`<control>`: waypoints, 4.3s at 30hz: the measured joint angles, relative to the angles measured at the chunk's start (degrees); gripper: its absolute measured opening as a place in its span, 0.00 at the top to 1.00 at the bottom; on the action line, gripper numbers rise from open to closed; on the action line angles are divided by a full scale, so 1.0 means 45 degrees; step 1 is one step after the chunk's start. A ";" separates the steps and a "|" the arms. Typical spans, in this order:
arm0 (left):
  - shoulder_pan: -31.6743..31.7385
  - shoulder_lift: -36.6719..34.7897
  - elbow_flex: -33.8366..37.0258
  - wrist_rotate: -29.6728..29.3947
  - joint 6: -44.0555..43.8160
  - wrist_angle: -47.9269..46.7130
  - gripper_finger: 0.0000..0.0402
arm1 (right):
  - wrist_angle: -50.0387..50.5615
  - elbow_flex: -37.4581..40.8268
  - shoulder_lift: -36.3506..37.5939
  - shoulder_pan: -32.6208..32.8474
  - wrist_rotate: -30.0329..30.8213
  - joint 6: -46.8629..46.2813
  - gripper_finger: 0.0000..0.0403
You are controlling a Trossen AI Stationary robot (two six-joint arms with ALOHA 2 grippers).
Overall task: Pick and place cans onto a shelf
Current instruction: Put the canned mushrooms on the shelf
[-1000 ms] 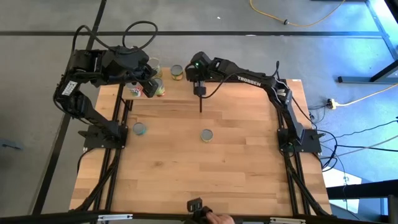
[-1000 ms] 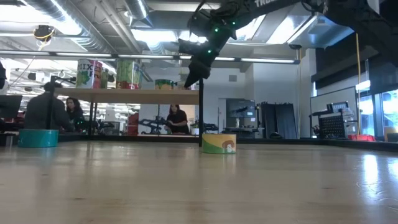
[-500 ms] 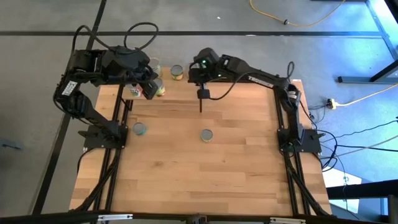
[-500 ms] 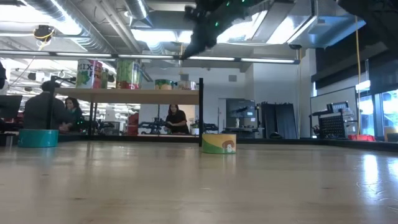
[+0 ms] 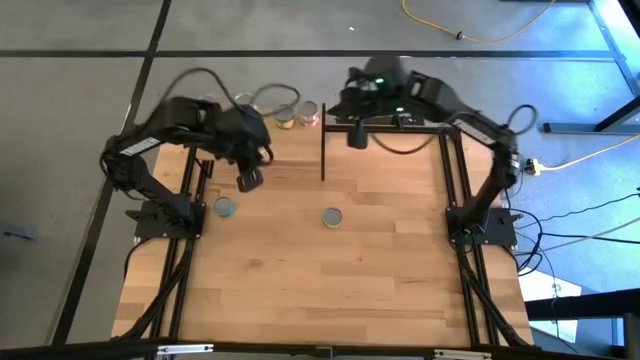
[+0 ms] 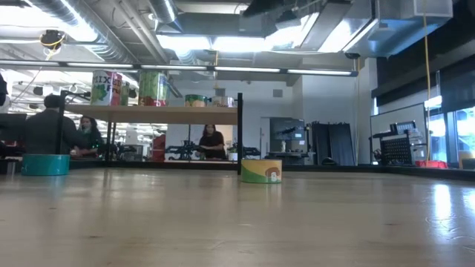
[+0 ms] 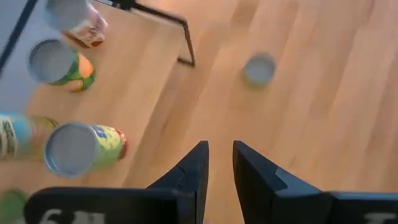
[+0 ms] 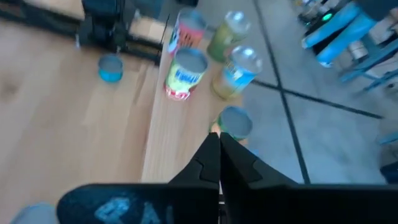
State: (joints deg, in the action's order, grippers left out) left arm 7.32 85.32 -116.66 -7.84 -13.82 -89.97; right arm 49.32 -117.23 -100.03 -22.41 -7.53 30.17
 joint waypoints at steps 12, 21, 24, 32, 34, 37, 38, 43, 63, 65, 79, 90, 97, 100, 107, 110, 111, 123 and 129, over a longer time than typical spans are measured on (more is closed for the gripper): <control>-0.0807 0.0053 0.5880 0.1388 0.6726 0.4492 0.84 | 0.1558 0.0000 0.3079 -0.0139 0.0084 -0.1005 1.00; -0.1643 0.0067 0.9436 0.2021 1.0056 1.1762 0.84 | 0.3258 0.0000 0.3907 -0.0146 0.0089 -0.0971 1.00; -0.1806 0.0325 1.0329 0.2025 1.0657 1.3475 0.84 | 0.3647 0.0000 0.3944 -0.0146 0.0093 -0.0971 1.00; -0.1837 0.2607 1.0721 0.2005 1.1179 1.5217 0.84 | 0.4131 0.0000 0.3944 -0.0401 0.0127 -0.0978 1.00; -0.1837 0.3161 1.0714 0.2000 1.1473 1.5796 0.84 | 0.4182 0.0000 0.3944 -0.0516 0.0122 -0.0980 1.00; -0.1837 0.3775 1.0714 0.1996 1.1850 1.6054 0.84 | 0.4240 0.0000 0.3944 -0.0698 0.0122 -0.0985 1.00; -0.1837 0.3936 1.0711 0.1995 1.1915 1.6071 0.84 | 0.4263 0.0000 0.3944 -0.0751 0.0118 -0.0985 1.00; -0.1837 0.4526 1.0714 0.1916 1.2236 1.6234 0.84 | 0.4271 0.0000 0.3944 -0.0831 0.0113 -0.0985 1.00; -0.1833 0.5871 1.0672 0.0520 1.2697 1.6748 0.84 | 0.4336 0.0005 0.3939 -0.0855 0.0093 -0.0990 1.00; -0.1836 0.5877 1.0672 0.0548 1.2236 1.6839 0.84 | 0.4337 0.0005 0.3939 -0.0855 0.0093 -0.0994 1.00; -0.1848 0.5766 1.0511 0.1309 1.0413 1.5846 0.99 | 0.4343 0.0005 0.3939 -0.0855 0.0098 -0.1033 1.00; -0.1867 0.5029 0.6017 0.1490 0.9142 0.9866 1.00 | 0.4351 0.0005 0.3934 -0.0855 0.0103 -0.1028 1.00; -0.1630 0.5022 0.1709 -0.0293 0.7269 0.6011 1.00 | 0.4351 0.0005 0.3934 -0.0855 0.0103 -0.0977 1.00; -0.1248 0.5006 0.0026 -0.0801 0.5562 0.4626 1.00 | 0.4351 0.0005 0.3934 -0.0855 0.0103 -0.0971 1.00; -0.0119 0.4979 -0.1938 -0.1180 0.1926 0.1922 1.00 | 0.4347 0.0005 0.3934 -0.0855 0.0098 -0.0942 1.00; 0.0355 0.4988 -0.1918 -0.1189 0.1487 0.0973 1.00 | 0.4347 0.0005 0.3934 -0.0855 0.0098 -0.0937 1.00; 0.0494 0.4988 -0.1918 -0.1184 0.1496 0.0893 1.00 | 0.4347 0.0005 0.3934 -0.0855 0.0098 -0.0937 1.00; 0.1978 0.4979 -0.1549 -0.0029 0.3314 0.3128 1.00 | 0.4351 0.0005 0.3934 -0.0855 0.0093 -0.0937 1.00; 0.2203 0.4991 0.0301 -0.0054 0.3686 0.3686 1.00 | 0.4351 0.0005 0.3934 -0.0855 0.0093 -0.0941 1.00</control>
State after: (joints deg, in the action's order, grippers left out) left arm 17.23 107.78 -115.31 -8.08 2.77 -73.39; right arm 68.90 -117.21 -82.32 -26.26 -7.11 25.93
